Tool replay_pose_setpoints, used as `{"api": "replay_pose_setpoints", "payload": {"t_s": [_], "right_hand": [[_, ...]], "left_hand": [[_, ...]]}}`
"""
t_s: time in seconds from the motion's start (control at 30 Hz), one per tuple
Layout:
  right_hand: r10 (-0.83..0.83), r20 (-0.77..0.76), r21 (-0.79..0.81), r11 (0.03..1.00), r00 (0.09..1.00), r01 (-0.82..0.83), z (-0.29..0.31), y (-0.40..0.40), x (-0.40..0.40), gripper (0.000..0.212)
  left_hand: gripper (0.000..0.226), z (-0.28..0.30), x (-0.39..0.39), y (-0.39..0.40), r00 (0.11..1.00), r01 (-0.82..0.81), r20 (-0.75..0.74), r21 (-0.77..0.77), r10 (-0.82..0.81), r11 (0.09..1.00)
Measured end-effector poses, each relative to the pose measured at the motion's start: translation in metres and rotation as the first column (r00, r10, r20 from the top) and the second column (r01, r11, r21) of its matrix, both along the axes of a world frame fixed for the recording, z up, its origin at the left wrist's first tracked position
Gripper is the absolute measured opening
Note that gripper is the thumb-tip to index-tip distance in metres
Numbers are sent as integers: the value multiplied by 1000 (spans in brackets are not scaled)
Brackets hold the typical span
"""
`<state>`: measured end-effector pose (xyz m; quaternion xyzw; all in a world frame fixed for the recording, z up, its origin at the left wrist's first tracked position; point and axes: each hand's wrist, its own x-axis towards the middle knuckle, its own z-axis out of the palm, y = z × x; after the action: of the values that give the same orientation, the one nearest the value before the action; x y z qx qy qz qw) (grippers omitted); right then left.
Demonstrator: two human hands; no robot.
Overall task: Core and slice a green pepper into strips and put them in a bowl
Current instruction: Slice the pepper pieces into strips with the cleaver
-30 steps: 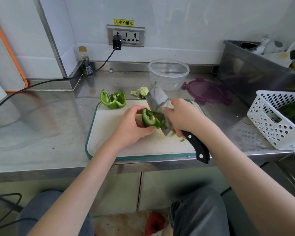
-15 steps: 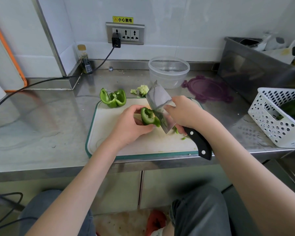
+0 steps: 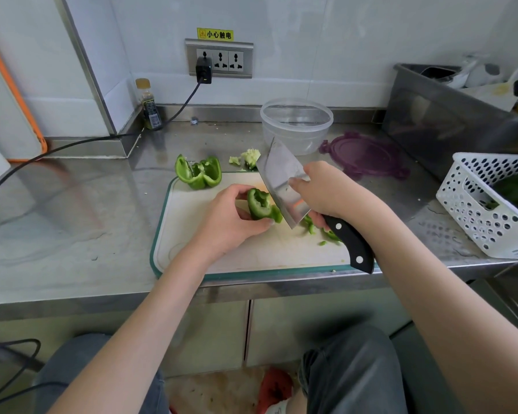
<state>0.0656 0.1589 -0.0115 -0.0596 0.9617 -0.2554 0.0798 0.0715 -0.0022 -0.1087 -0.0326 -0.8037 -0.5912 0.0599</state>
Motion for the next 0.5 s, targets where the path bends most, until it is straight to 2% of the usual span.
{"api": "replay_pose_setpoints", "payload": {"t_s": [0.2,0.5], "right_hand": [[-12,-9,9,1000,1000,12,-1,-2,4,34],[-5,-54,47,999,999,8,-19,-18,7,27]], "left_hand": [[54,3,2,0,999,10,-30,-32,-11,999],[54,0,1,-1,999,-14,-31,-91,11,996]]}}
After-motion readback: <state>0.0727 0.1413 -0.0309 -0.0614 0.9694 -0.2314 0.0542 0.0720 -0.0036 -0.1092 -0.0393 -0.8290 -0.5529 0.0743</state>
